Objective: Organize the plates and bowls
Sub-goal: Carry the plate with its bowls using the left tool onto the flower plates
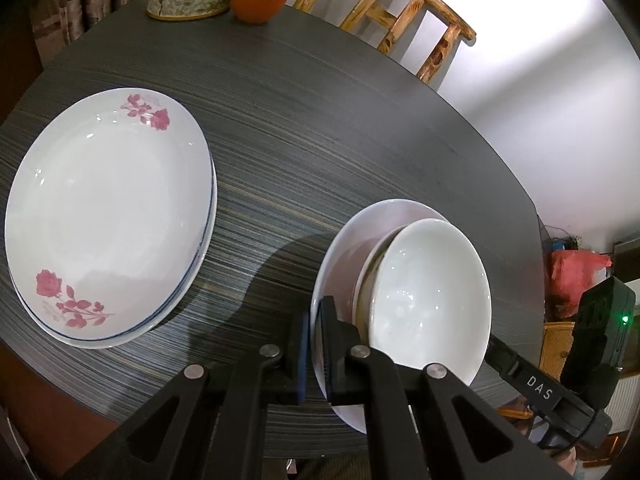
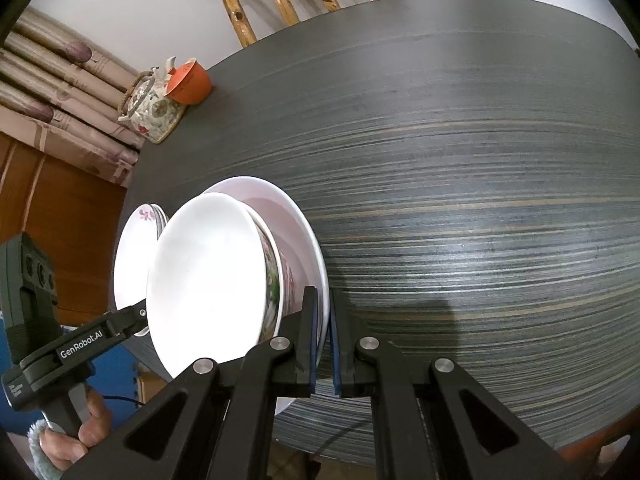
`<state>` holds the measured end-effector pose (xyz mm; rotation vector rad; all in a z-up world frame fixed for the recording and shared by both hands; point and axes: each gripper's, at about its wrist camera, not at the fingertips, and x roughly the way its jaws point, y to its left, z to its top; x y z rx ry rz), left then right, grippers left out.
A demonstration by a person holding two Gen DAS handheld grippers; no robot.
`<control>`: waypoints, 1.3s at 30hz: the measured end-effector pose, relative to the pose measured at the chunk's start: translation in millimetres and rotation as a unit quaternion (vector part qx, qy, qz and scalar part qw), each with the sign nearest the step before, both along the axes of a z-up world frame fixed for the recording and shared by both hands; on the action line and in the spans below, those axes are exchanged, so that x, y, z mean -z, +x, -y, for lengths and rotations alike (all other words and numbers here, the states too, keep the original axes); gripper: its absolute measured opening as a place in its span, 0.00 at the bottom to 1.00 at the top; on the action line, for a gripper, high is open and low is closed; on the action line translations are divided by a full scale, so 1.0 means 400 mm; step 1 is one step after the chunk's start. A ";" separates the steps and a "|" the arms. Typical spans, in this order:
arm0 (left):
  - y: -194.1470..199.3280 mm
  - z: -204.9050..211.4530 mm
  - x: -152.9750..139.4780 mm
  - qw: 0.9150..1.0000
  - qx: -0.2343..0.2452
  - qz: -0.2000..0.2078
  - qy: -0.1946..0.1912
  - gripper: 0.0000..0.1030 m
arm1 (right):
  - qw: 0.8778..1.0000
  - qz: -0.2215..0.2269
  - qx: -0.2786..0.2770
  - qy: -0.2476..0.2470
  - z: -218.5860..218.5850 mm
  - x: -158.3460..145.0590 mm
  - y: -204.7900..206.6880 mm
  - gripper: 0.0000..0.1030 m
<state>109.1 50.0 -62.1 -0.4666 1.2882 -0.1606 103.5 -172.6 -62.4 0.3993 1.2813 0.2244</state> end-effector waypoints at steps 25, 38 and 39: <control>0.011 -0.110 -0.121 0.999 -0.038 0.036 0.010 0.03 | 0.999 0.034 -0.038 -0.007 -0.109 -0.091 0.080 0.07; -0.006 -0.250 -0.151 0.996 -0.076 0.042 0.024 0.03 | 0.996 0.040 -0.076 -0.005 -0.254 -0.113 0.113 0.07; -0.007 -0.262 -0.151 0.996 -0.078 0.042 0.024 0.03 | 0.996 0.040 -0.079 -0.004 -0.270 -0.114 0.116 0.07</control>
